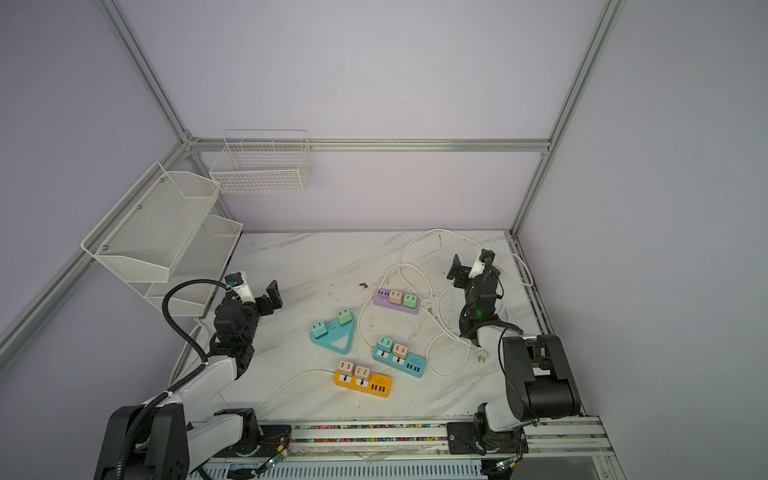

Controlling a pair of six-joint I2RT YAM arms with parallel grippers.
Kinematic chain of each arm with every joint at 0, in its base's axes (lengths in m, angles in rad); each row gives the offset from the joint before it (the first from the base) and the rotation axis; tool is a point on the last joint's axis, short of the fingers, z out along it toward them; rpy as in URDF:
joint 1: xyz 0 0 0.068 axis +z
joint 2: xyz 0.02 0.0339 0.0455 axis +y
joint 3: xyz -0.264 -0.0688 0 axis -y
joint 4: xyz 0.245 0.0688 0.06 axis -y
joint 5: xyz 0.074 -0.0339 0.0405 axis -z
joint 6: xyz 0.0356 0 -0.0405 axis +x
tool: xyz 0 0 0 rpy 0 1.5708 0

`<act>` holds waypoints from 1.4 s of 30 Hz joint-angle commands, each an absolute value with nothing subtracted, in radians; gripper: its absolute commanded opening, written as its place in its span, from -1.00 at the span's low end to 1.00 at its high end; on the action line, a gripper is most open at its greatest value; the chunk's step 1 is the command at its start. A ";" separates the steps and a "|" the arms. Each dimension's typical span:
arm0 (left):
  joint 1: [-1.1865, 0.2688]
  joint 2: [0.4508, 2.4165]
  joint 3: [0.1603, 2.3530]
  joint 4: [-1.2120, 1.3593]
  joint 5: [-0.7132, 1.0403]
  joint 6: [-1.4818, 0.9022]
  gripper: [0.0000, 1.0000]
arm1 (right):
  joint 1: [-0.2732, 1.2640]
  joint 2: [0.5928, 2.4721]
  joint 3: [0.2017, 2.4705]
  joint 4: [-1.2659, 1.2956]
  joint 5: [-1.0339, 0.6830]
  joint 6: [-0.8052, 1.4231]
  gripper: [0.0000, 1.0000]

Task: Pull the plug off the socket
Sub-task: 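Move the left and right grippers toward the purple power strip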

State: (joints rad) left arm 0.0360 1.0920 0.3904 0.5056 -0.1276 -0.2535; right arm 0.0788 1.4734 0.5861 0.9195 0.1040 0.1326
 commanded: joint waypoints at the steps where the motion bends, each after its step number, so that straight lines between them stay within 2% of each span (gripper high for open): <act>1: 0.034 1.018 0.502 0.369 -0.198 -0.492 0.99 | 0.075 1.441 0.652 0.676 0.114 0.373 0.95; 3: 0.038 0.977 0.504 0.292 -0.220 -0.593 1.00 | 0.075 1.426 0.678 0.583 0.098 0.457 0.95; 5: 0.043 0.962 0.489 0.320 -0.194 -0.612 1.00 | 0.075 1.409 0.689 0.553 0.030 0.485 0.95; 11: 0.045 0.962 0.617 0.040 -0.143 -0.672 1.00 | 0.074 1.398 0.779 0.411 -0.085 0.475 0.95; 14: 0.043 0.948 0.625 0.033 -0.054 -0.663 0.99 | 0.082 1.399 0.802 0.374 -0.151 0.467 0.95; 18: 0.030 0.922 0.639 0.020 0.040 -0.712 1.00 | 0.117 1.405 0.861 0.248 -0.157 0.444 0.95; 23: -0.030 0.923 0.662 0.008 0.097 -0.807 1.00 | 0.169 1.414 0.914 0.127 -0.181 0.405 0.95; 33: -0.366 0.990 0.804 -0.118 0.010 -0.859 0.99 | 0.232 1.429 0.948 -0.092 -0.269 0.408 0.95; 42: -0.642 1.183 0.930 -0.133 -0.053 -0.924 0.95 | 0.235 1.496 0.954 -0.108 -0.437 0.398 0.95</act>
